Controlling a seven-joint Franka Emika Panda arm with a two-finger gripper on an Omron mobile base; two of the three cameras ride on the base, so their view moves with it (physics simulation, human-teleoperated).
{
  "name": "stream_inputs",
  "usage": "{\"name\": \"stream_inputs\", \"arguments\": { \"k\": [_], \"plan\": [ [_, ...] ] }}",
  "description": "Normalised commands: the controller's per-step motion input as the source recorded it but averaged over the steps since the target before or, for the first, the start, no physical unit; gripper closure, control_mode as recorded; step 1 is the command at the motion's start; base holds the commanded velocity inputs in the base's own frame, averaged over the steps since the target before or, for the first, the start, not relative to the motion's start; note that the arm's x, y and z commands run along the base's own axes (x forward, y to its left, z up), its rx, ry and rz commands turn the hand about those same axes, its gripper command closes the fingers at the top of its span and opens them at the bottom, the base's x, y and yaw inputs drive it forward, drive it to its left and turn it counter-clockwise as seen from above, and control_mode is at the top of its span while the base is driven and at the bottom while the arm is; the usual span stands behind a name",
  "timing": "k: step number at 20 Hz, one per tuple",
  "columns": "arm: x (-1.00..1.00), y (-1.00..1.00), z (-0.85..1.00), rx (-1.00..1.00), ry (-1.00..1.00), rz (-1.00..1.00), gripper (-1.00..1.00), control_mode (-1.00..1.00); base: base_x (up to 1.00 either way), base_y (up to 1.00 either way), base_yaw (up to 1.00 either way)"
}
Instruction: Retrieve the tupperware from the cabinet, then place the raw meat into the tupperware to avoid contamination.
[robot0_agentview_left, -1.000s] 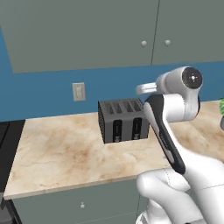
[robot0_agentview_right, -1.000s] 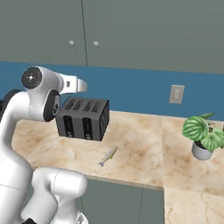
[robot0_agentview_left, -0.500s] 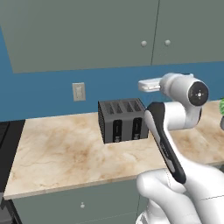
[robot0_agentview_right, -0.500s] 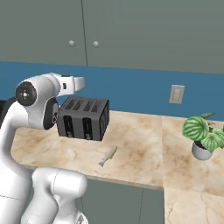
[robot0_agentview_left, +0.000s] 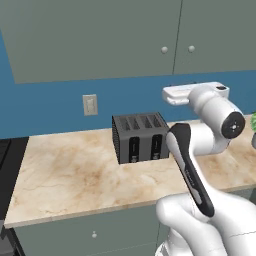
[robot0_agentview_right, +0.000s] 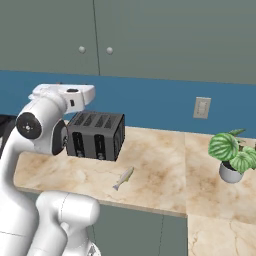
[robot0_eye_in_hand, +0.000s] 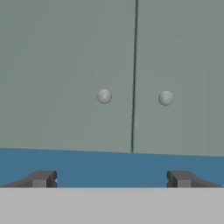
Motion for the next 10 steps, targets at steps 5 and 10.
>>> {"name": "stream_inputs", "arguments": {
  "k": [5, 10],
  "plan": [
    [-0.03, -0.01, 0.02, 0.00, -0.05, 0.00, -1.00, -1.00, 0.00, 0.00, 0.00],
    [-0.03, -0.01, 0.07, 0.00, -0.06, 0.00, -1.00, -1.00, 0.00, 0.00, 0.00]
  ]
}}
